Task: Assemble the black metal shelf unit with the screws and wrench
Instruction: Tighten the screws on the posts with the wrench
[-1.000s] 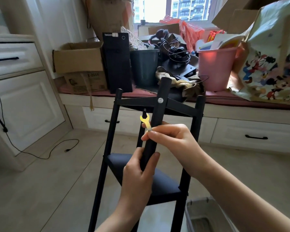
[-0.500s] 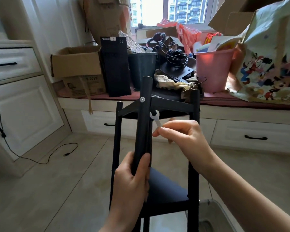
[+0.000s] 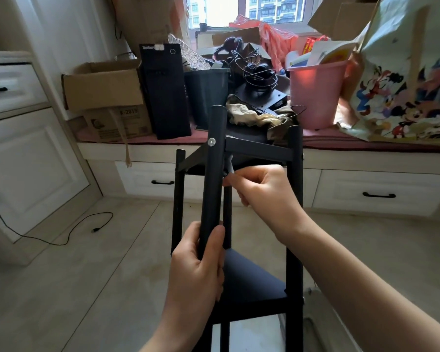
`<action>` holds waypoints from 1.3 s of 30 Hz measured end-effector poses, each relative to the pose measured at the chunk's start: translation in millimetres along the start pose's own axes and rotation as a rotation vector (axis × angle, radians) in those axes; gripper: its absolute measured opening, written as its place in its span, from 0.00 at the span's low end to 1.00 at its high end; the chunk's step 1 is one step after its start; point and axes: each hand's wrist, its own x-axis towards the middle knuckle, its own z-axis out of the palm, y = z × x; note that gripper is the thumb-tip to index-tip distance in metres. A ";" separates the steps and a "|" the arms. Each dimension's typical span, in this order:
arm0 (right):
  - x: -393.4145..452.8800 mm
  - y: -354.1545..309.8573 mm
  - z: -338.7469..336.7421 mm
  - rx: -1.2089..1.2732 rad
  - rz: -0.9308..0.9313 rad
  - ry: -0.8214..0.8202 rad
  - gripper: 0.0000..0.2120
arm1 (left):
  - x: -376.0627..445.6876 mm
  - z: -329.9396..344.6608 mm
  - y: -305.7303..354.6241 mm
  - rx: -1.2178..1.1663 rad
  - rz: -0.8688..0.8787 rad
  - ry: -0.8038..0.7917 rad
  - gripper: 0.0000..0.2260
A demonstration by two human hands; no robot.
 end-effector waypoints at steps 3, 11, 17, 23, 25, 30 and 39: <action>0.0 -2.0 3.1 -0.033 -0.057 0.038 0.08 | -0.6 1.4 0.1 0.011 0.007 0.000 0.11; -7.8 2.3 7.5 -0.120 -0.128 0.130 0.06 | -0.5 -1.2 -0.5 0.016 0.009 0.026 0.13; -9.3 -0.5 9.3 -0.078 -0.087 0.129 0.05 | -0.6 -0.8 -0.4 0.006 -0.009 0.031 0.13; -7.0 -0.8 12.9 0.024 0.007 0.091 0.06 | 0.3 -3.7 0.1 0.011 -0.038 0.018 0.14; -6.3 -1.2 12.7 0.065 0.028 0.093 0.06 | -0.3 -4.5 -0.6 0.012 -0.032 0.014 0.15; -8.5 -3.2 15.0 0.029 -0.031 0.126 0.06 | 3.5 -9.1 1.2 0.064 0.003 0.007 0.19; -15.0 0.8 25.8 -0.076 -0.174 0.104 0.09 | 4.6 -9.5 3.8 0.108 0.092 0.017 0.21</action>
